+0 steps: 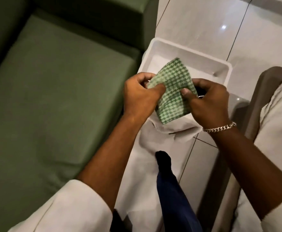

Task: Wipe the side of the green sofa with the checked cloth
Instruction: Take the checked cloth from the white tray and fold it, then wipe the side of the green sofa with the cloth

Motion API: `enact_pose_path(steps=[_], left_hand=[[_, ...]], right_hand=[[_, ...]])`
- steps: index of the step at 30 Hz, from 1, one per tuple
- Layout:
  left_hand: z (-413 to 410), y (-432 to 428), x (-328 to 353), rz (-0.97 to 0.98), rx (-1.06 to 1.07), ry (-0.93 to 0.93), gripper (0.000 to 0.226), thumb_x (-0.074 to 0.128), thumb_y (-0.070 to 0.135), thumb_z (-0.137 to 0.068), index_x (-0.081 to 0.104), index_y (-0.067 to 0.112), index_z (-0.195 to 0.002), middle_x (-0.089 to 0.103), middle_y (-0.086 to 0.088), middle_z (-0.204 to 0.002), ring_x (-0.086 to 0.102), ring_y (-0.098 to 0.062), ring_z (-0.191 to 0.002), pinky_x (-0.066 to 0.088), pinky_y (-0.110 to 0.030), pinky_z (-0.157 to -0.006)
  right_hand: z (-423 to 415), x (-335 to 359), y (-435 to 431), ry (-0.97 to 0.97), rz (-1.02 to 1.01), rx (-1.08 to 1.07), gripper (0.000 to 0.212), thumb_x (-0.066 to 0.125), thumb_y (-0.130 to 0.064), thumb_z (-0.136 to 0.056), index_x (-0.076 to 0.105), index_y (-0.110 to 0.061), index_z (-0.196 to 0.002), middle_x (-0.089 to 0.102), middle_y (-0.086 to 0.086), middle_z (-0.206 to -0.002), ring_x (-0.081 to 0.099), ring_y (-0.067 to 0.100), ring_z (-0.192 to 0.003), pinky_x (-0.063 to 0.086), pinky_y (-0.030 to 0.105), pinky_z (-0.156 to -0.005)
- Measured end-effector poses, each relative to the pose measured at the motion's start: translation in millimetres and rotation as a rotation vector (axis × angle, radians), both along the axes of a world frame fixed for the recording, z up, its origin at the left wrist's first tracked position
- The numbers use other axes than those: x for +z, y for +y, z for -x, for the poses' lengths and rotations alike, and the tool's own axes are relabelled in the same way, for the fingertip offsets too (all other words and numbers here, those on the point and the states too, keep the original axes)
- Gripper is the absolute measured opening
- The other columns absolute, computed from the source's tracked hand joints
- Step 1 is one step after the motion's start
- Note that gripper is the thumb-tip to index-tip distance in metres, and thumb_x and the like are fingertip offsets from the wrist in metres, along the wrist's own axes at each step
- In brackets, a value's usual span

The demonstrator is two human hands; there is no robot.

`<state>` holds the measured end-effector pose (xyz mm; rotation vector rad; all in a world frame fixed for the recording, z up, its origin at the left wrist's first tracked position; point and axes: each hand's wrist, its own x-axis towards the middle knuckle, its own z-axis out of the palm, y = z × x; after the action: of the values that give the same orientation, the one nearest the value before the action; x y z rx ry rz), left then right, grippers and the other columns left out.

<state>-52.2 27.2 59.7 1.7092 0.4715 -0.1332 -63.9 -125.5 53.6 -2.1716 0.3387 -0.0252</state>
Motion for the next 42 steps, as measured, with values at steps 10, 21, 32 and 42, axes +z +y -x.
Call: enact_pose_path(steps=[10,21,32,42], left_hand=[[175,107,-86,-0.09,-0.062,-0.047,0.033,0.071,0.016,-0.068,0.075,0.013,-0.1,0.076,-0.011,-0.096,0.07,-0.018,-0.079,0.062,-0.041,-0.081],[272,168,-303,-0.825,-0.538,-0.103,0.028,0.061,0.015,-0.075,0.072,0.006,-0.1,0.07,-0.015,-0.098,0.067,-0.034,-0.09,0.054,-0.039,-0.084],[262,189,-259,-1.736,-1.188,-0.186,0.062,0.036,0.025,-0.083,0.055,-0.006,-0.133,0.06,-0.03,-0.134,0.048,-0.046,-0.136,0.018,-0.054,-0.122],[262,216,-246,-2.099,-1.503,-0.139,0.073,0.034,0.032,-0.087,0.036,-0.009,-0.147,0.032,-0.027,-0.158,0.026,-0.037,-0.151,0.004,-0.05,-0.127]], right_hand=[[198,-110,114,0.183,-0.365,-0.187,0.012,0.071,-0.009,-0.081,0.075,-0.015,-0.091,0.075,0.003,-0.088,0.071,0.019,-0.082,0.059,0.037,-0.082],[300,-382,218,0.467,-0.77,-0.414,0.027,0.062,0.01,-0.079,0.07,0.002,-0.103,0.069,0.001,-0.073,0.062,0.011,-0.064,0.053,0.024,-0.064],[296,-443,316,0.405,-0.775,-0.061,0.057,0.059,-0.041,-0.079,0.059,-0.004,-0.122,0.063,0.022,-0.128,0.06,0.031,-0.118,0.048,0.039,-0.104],[282,-400,349,0.289,-0.897,-0.117,0.079,0.01,-0.067,-0.086,0.004,-0.026,-0.153,-0.007,0.007,-0.166,-0.006,0.033,-0.152,0.004,0.051,-0.124]])
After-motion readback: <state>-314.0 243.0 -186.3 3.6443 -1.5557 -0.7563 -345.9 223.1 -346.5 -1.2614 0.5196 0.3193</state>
